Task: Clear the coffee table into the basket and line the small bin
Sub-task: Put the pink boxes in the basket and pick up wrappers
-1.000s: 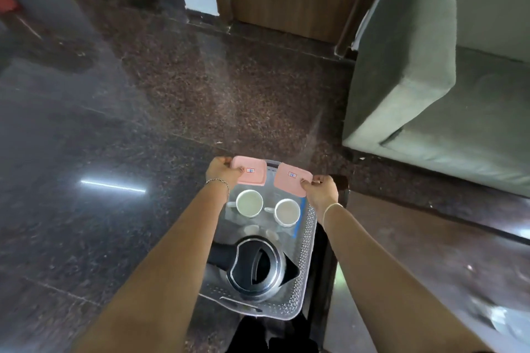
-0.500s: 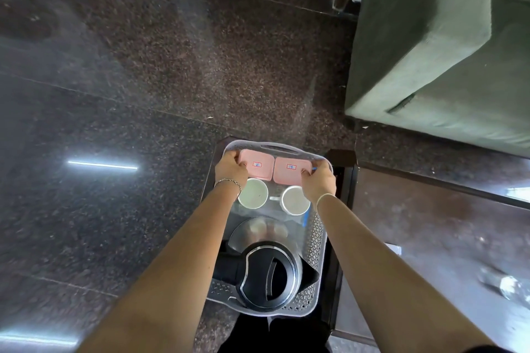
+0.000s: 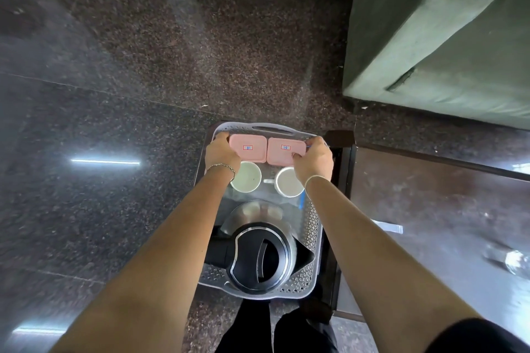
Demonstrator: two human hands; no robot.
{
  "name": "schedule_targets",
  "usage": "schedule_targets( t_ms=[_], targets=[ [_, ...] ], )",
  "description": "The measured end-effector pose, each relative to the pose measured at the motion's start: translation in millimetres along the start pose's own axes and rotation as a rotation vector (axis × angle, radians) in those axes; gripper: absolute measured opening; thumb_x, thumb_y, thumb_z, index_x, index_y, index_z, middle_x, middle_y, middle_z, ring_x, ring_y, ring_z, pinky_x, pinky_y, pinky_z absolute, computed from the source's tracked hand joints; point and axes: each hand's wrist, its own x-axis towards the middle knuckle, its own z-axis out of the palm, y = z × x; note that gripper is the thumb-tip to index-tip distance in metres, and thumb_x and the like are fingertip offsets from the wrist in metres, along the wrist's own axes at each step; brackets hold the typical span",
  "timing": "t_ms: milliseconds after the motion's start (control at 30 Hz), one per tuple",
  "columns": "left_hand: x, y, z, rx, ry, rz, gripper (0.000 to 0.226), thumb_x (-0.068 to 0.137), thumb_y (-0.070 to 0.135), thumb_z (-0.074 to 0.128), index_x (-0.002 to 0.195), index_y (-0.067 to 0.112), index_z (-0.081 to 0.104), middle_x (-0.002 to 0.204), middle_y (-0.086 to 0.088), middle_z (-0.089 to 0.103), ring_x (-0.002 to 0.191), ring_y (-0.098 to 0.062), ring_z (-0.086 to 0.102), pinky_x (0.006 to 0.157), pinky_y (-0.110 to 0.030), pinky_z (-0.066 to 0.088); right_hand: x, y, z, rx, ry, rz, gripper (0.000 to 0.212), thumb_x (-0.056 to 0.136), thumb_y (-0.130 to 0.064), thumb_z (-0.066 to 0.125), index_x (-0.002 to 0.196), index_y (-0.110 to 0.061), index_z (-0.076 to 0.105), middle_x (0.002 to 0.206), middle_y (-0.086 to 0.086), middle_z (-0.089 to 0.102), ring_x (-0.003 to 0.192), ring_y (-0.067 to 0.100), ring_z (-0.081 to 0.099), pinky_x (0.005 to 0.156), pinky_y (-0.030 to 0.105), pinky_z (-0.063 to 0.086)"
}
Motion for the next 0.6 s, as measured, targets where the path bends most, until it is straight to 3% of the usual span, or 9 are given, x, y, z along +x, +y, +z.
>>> schedule_targets(
  t_ms=[200, 333, 600],
  targets=[
    [-7, 10, -9, 0.045, 0.051, 0.047, 0.05, 0.085, -0.001, 0.052, 0.134, 0.009, 0.051, 0.128, -0.018, 0.06, 0.118, -0.033, 0.056, 0.099, -0.035, 0.043, -8, 1, -16, -0.074, 0.005, -0.072, 0.033, 0.087, -0.015, 0.067, 0.115, -0.008, 0.051, 0.119, 0.012, 0.057, 0.105, 0.033, 0.059, 0.082, 0.036, 0.046],
    [-25, 35, -21, 0.05, 0.099, 0.035, 0.046, 0.086, 0.003, 0.054, 0.132, 0.007, 0.051, 0.131, -0.018, 0.058, 0.121, -0.034, 0.054, 0.1, -0.036, 0.042, -22, 9, -46, -0.067, 0.057, -0.143, 0.026, 0.088, -0.013, 0.062, 0.111, -0.006, 0.053, 0.113, 0.014, 0.06, 0.102, 0.033, 0.059, 0.083, 0.039, 0.047],
    [-82, 126, -9, -0.014, 0.116, 0.164, 0.042, 0.085, 0.009, 0.058, 0.126, 0.007, 0.054, 0.125, -0.014, 0.062, 0.117, -0.031, 0.057, 0.098, -0.037, 0.046, -36, 71, -129, -0.033, 0.154, -0.148, 0.019, 0.086, -0.016, 0.058, 0.105, -0.015, 0.059, 0.102, 0.004, 0.065, 0.094, 0.025, 0.06, 0.073, 0.029, 0.044]
  ],
)
